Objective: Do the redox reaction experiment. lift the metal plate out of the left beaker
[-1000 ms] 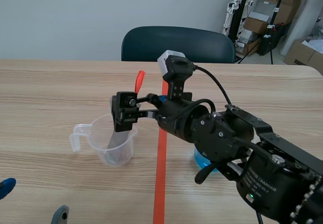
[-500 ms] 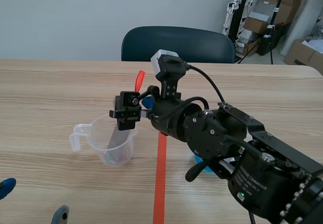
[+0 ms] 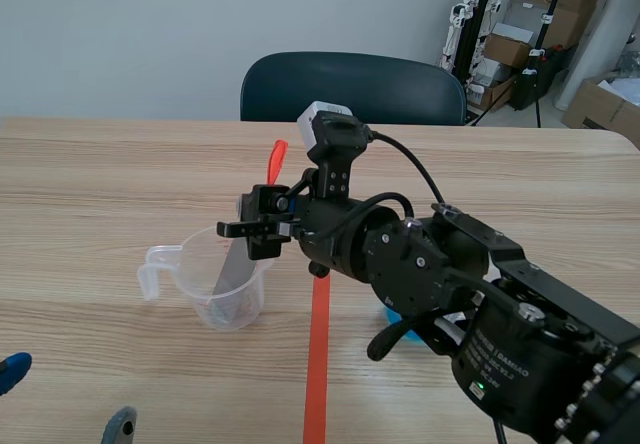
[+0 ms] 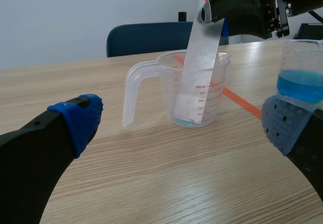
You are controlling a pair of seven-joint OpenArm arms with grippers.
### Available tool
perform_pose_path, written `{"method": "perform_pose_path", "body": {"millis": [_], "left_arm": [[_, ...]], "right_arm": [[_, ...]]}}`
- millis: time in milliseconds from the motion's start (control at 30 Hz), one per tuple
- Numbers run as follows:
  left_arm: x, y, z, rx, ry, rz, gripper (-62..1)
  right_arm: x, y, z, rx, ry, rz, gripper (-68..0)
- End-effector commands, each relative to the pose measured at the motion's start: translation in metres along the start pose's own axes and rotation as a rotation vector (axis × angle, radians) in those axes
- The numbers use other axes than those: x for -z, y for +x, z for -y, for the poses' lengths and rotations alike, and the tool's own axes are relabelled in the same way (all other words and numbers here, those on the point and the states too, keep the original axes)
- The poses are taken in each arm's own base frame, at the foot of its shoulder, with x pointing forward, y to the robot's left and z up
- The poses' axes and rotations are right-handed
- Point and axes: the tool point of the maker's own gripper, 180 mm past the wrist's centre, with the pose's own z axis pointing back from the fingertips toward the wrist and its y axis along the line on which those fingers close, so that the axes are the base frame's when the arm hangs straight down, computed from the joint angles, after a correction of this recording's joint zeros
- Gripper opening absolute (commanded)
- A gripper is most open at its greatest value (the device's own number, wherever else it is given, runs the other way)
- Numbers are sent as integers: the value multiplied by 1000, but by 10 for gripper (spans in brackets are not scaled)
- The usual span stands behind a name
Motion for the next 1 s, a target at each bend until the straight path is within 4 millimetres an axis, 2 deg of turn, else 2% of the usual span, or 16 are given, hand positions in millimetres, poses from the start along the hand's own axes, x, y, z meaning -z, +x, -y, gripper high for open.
{"method": "perform_pose_path", "body": {"millis": [0,100,800,967], "left_arm": [[-1,10,-3,7,3,47,14],[-1,10,-3,7,3,47,14],[-1,10,-3,7,3,47,14],[-1,10,-3,7,3,47,14]], "right_arm": [[3,9,-1,-5,7,24,-417],[3,7,1,-4,3,19,-425],[3,8,-1,-14,14,25,-651],[2,9,-9,-54,54,31,-669]]}}
